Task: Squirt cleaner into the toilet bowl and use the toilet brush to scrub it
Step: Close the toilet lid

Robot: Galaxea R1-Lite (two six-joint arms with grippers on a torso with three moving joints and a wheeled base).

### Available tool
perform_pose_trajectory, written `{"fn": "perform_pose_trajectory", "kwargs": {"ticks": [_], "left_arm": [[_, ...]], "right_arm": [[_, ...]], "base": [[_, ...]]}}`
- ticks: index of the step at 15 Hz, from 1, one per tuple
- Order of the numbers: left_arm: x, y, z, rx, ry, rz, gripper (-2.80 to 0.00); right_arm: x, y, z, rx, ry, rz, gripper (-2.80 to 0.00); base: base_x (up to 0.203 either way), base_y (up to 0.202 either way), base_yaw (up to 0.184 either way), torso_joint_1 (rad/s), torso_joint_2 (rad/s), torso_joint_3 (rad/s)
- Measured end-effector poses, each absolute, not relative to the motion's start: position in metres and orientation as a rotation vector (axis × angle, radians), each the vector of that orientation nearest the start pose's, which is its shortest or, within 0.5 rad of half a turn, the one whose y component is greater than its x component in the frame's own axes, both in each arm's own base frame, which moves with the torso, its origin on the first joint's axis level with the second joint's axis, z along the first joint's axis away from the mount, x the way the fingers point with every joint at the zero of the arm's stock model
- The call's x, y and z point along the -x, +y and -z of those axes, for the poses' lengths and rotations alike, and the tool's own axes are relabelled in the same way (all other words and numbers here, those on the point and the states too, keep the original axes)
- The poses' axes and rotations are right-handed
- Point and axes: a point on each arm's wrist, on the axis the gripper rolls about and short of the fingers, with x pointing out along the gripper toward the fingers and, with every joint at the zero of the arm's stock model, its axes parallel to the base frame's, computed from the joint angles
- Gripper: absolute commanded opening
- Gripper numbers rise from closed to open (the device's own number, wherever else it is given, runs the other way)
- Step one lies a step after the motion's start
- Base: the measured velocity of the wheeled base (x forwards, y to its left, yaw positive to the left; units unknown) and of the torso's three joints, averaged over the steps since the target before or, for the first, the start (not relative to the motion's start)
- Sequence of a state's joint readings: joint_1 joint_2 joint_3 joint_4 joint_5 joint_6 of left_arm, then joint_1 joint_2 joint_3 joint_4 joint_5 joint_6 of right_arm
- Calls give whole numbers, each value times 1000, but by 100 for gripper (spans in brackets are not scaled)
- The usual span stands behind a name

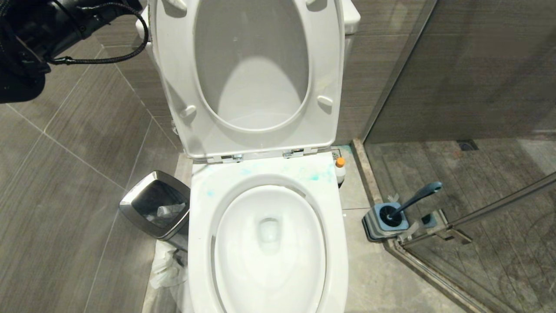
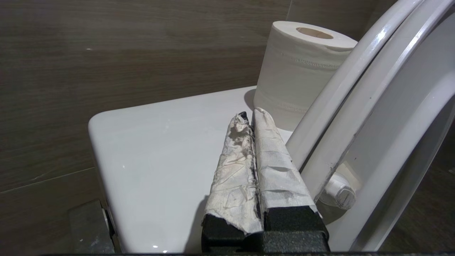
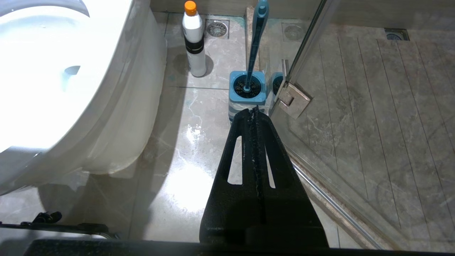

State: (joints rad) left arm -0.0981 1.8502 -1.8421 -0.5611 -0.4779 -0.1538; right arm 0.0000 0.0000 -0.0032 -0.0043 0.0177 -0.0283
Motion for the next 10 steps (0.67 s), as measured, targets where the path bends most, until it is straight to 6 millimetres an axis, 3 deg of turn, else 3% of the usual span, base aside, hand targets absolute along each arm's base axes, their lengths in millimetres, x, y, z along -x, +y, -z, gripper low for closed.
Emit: {"fn": "perform_pose_trajectory", "kwargs": {"ticks": [10], "left_arm": [[-341,-45,-418,37,-519,604,-280]], "right_arm": [[23,0,-77,29,-7,-18,-280]], "base": [[0,0,0,0,0,0]]}}
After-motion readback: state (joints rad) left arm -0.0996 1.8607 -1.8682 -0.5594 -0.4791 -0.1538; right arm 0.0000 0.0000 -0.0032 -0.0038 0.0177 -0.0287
